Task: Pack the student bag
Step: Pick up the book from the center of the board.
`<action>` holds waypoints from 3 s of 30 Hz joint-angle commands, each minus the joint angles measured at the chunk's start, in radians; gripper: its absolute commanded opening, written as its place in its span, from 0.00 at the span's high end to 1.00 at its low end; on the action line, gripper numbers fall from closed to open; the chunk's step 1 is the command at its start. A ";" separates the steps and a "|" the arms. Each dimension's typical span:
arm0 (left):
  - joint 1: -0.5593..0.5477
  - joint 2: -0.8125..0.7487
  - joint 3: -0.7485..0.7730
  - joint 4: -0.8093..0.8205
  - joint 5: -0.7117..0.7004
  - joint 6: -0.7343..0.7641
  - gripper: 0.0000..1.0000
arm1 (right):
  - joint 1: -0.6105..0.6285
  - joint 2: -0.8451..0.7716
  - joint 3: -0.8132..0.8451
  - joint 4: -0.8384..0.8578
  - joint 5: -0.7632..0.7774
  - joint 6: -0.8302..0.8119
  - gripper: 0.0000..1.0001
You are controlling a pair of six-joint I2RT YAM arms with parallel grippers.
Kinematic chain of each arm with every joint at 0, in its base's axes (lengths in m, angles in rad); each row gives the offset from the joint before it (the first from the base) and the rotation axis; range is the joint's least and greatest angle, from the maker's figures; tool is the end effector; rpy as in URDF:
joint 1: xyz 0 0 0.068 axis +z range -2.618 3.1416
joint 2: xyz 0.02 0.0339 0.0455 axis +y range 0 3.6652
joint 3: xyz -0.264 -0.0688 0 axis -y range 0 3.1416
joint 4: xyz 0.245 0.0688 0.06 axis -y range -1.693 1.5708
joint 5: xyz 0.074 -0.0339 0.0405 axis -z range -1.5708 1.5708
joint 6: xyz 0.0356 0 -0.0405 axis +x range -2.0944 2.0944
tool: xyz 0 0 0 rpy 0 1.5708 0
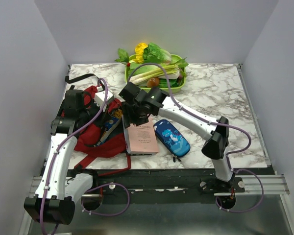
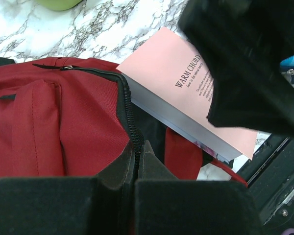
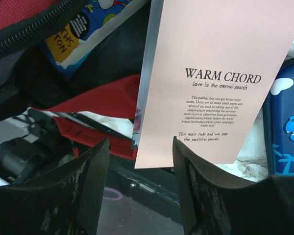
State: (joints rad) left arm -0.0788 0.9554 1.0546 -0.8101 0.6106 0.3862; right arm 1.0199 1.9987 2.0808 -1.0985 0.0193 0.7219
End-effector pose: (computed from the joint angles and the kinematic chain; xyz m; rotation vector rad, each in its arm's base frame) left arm 0.1815 -0.0348 0.3457 0.8009 2.0285 -0.5207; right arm 0.2238 0.3630 0.3404 -0.3953 2.6838 0.5735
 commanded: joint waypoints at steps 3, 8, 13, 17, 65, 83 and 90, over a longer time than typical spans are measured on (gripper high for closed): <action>0.004 -0.026 0.019 0.019 0.018 -0.038 1.00 | 0.058 0.130 0.139 -0.169 0.195 -0.055 0.43; 0.004 -0.024 0.030 -0.011 0.011 -0.017 1.00 | 0.065 0.179 0.131 -0.164 0.215 -0.058 0.47; 0.004 -0.024 0.044 -0.031 0.000 -0.012 1.00 | 0.074 0.183 0.110 -0.126 0.211 -0.052 0.48; 0.007 -0.026 0.047 -0.034 -0.014 -0.029 1.00 | 0.083 0.175 0.094 -0.090 0.202 -0.050 0.47; 0.056 -0.069 -0.035 0.025 0.147 -0.208 1.00 | 0.075 0.011 -0.140 0.028 0.335 0.117 0.99; 0.059 -0.034 -0.005 0.068 0.141 -0.239 1.00 | -0.219 -0.548 -1.039 0.798 -0.153 0.347 0.99; 0.057 -0.024 -0.007 0.089 0.146 -0.256 1.00 | -0.233 -0.575 -1.050 0.758 -0.144 0.318 0.99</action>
State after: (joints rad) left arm -0.0204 0.9337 1.0073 -0.7605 0.7067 0.1665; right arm 0.7948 1.4353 1.0405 -0.3523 -0.0898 1.0416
